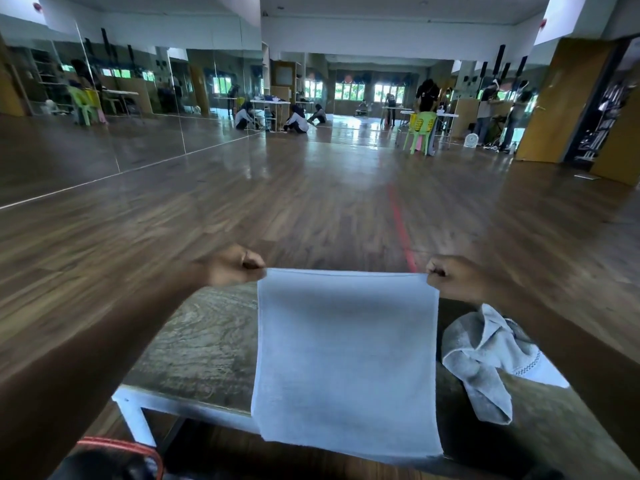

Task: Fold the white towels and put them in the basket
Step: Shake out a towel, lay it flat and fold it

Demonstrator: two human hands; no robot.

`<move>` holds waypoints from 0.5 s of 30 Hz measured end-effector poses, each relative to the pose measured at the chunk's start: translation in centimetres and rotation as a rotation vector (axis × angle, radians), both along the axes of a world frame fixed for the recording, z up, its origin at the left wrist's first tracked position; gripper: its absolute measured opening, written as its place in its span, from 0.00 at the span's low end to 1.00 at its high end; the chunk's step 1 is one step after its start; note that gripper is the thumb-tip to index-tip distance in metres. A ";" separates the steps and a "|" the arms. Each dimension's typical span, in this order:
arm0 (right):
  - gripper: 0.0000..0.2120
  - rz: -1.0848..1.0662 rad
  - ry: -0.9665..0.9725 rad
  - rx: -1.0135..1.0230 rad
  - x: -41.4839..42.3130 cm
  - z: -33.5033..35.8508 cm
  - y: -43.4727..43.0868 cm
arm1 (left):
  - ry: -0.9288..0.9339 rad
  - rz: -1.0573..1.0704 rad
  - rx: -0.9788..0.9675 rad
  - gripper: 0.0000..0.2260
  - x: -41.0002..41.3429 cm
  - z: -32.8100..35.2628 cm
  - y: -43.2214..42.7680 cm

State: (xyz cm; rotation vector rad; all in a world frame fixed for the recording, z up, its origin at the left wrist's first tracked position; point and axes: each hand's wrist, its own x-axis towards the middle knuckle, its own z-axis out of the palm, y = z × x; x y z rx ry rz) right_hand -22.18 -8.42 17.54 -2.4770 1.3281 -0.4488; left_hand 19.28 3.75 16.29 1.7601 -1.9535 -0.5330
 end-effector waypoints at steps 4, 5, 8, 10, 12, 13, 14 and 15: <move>0.10 -0.018 0.089 -0.105 0.9 -3.5 -0.9 | -0.139 0.086 -0.076 0.06 -0.6 -4.2 -2.2; 0.10 -0.034 0.089 -0.116 1.1 -4.5 -1.3 | -0.154 0.102 -0.101 0.06 -0.9 -5.0 -2.7; 0.08 -0.141 0.104 -0.105 1.5 -7.8 -3.0 | -0.209 0.180 -0.112 0.07 -1.8 -7.3 -4.1; 0.07 -0.180 0.102 -0.102 1.7 -9.7 -4.2 | -0.207 0.237 -0.105 0.08 -2.2 -8.9 -5.2; 0.08 -0.196 0.096 -0.096 1.8 -11.5 -5.5 | -0.200 0.292 -0.082 0.08 -2.4 -10.6 -6.3; 0.09 -0.195 0.100 -0.101 1.9 -12.3 -6.0 | -0.191 0.315 -0.071 0.08 -2.4 -11.5 -6.9; 0.09 -0.191 0.104 -0.110 2.1 -13.1 -6.5 | -0.184 0.330 -0.060 0.08 -2.2 -12.4 -7.5; 0.10 -0.186 0.105 -0.122 2.4 -13.8 -7.0 | -0.174 0.344 -0.054 0.08 -2.1 -13.2 -8.0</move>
